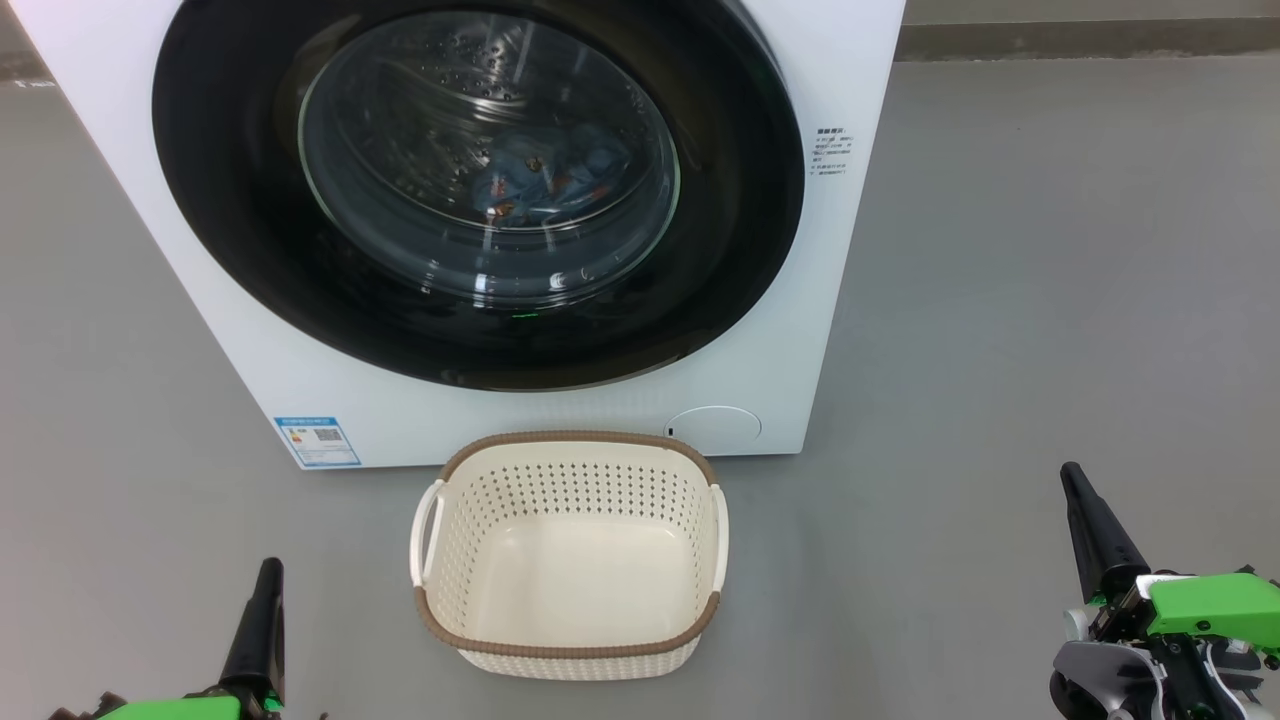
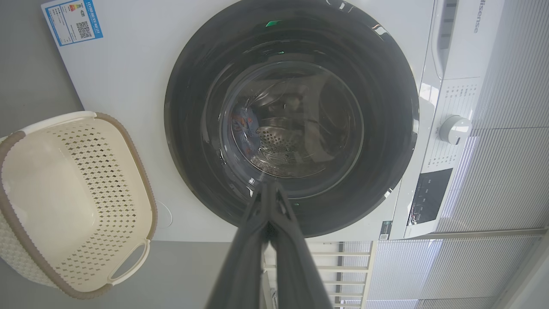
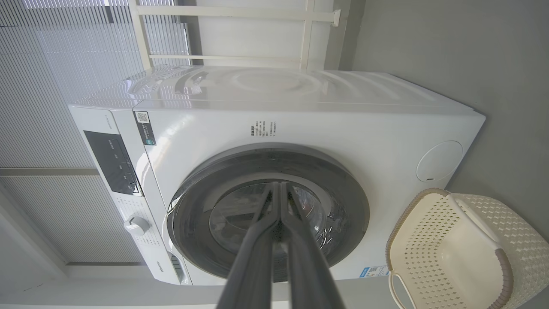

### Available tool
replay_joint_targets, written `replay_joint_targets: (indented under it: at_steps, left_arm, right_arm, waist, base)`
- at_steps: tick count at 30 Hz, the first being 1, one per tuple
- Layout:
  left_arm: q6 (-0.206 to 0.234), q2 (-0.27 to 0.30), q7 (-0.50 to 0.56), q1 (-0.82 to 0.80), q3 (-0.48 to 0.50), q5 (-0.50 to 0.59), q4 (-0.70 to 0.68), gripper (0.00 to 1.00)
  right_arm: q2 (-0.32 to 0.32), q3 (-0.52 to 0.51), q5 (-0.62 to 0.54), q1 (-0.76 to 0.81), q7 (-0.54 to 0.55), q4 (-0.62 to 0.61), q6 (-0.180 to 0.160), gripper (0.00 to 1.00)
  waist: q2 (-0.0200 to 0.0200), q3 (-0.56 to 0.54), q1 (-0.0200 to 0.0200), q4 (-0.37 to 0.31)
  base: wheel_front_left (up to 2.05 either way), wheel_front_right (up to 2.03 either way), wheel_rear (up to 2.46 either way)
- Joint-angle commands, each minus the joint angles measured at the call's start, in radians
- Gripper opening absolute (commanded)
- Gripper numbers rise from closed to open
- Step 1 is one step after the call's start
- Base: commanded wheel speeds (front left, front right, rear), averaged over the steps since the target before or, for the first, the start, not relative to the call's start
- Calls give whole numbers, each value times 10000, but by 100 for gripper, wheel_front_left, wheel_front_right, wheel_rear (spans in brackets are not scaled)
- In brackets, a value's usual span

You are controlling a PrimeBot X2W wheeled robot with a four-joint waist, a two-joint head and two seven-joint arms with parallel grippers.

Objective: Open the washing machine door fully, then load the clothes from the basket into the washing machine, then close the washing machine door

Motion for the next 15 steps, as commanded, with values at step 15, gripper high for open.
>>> replay_joint_targets:
  at_steps: [15]
  left_arm:
    - [-67, 93, 63, -422, 326, -80, -154, 0]
  right_arm:
    - [-76, 174, -13, -144, 59, -301, 2, 0]
  waist:
    - [-1, 0, 0, 0]
  base:
    - [0, 0, 0]
